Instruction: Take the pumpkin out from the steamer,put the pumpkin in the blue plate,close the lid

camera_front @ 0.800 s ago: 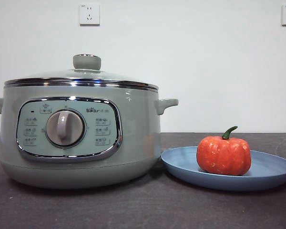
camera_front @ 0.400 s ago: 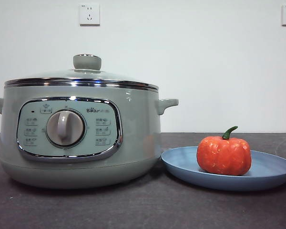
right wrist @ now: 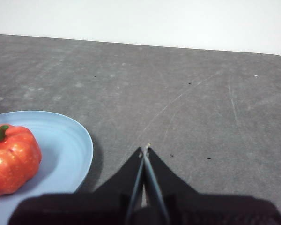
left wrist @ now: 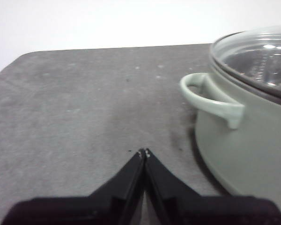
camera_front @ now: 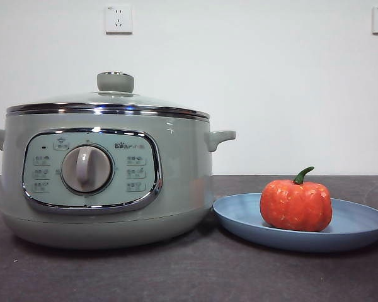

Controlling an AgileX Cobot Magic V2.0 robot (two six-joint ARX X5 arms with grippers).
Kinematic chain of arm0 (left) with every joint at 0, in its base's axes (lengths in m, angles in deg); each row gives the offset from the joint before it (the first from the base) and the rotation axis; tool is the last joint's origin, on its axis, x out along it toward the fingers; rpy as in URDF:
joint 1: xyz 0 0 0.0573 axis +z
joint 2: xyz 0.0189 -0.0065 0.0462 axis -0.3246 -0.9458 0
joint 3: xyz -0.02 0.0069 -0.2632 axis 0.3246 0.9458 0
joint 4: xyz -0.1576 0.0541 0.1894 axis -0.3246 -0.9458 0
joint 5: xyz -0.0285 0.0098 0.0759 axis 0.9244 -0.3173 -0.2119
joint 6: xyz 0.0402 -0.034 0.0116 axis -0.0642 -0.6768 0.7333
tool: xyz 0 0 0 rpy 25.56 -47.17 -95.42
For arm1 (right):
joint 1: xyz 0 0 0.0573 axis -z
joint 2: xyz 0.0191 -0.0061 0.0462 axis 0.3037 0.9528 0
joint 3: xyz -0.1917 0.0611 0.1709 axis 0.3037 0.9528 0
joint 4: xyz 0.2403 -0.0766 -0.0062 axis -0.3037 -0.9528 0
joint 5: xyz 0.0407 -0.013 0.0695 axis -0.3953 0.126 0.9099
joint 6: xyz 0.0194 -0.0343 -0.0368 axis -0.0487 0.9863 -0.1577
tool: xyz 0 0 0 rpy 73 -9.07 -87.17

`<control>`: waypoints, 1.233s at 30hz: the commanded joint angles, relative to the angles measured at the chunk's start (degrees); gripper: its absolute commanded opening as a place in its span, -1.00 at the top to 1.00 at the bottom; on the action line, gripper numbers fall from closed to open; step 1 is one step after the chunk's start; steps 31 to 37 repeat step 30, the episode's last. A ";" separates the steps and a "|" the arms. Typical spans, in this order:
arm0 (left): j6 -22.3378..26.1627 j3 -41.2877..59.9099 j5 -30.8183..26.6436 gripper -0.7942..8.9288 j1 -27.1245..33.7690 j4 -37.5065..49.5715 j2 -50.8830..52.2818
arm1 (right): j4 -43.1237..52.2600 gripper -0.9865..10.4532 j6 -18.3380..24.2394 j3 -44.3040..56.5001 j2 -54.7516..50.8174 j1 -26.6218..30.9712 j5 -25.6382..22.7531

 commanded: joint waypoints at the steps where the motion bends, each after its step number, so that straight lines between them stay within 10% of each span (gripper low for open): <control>1: -0.20 0.96 -0.02 0.84 2.05 0.35 0.17 | 0.63 0.86 0.26 0.79 -0.26 -0.04 0.04; 37: -0.22 0.96 0.00 0.84 2.36 0.35 0.17 | 0.63 0.86 0.26 0.79 -0.26 -0.04 0.04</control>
